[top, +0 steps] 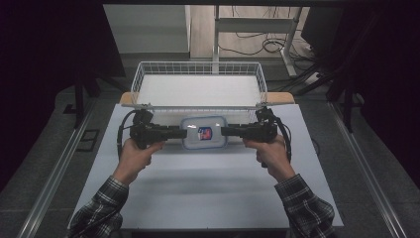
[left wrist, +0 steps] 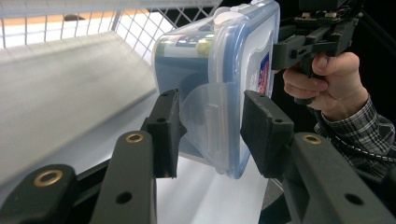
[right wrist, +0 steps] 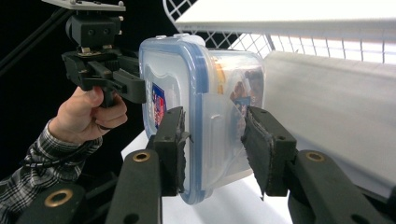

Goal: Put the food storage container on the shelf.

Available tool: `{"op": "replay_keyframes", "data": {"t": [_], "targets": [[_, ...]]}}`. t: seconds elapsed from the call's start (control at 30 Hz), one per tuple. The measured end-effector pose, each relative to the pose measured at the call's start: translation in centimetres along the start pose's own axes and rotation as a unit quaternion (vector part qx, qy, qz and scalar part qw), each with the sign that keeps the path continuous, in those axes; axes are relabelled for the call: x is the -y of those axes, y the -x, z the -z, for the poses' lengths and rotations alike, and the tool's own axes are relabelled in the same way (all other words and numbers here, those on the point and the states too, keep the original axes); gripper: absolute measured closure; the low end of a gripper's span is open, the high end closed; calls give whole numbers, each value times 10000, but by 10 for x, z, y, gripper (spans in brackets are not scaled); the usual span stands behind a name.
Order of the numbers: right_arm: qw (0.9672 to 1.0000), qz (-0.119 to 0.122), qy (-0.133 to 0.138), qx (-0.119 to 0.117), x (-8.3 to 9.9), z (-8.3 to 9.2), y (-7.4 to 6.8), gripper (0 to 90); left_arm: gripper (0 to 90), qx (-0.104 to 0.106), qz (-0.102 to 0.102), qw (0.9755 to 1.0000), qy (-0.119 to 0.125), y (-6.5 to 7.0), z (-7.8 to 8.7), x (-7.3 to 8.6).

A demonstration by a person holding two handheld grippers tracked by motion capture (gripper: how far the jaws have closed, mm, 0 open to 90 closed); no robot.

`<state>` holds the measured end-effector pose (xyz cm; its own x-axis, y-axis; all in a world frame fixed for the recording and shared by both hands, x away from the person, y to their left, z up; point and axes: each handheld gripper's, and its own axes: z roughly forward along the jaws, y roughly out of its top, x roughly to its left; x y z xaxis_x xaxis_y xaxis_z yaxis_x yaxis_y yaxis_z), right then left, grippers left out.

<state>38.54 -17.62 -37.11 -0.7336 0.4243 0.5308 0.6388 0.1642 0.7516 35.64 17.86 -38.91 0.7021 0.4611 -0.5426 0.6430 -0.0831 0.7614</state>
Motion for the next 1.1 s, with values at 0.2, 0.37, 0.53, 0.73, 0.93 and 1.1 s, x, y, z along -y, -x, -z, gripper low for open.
{"op": "replay_keyframes", "data": {"t": [0.2, 0.37, 0.53, 0.73, 0.93, 1.1], "targets": [[10000, -16, 31, 28, -22, -2, 1, 584, 584, -33, 26, 10000, 48, -4, 4, -20], [10000, 5, 67, 48, -41, -3, 2, 583, 583, -58, -12, 9999, 96, -7, 8, -38], [9999, 23, 107, 95, -57, -5, 4, 579, 582, -118, -36, 9999, 98, -11, 10, -55], [9998, -21, 157, 124, -74, -8, 10, 578, 580, -156, -8, 9998, 124, -19, 9, -73], [9996, -92, 204, 157, -89, -12, 19, 578, 576, -198, -1, 9997, 137, -29, 7, -90], [9994, -149, 255, 160, -99, -16, 28, 577, 572, -275, 14, 9995, 142, -36, 4, -101]]}}
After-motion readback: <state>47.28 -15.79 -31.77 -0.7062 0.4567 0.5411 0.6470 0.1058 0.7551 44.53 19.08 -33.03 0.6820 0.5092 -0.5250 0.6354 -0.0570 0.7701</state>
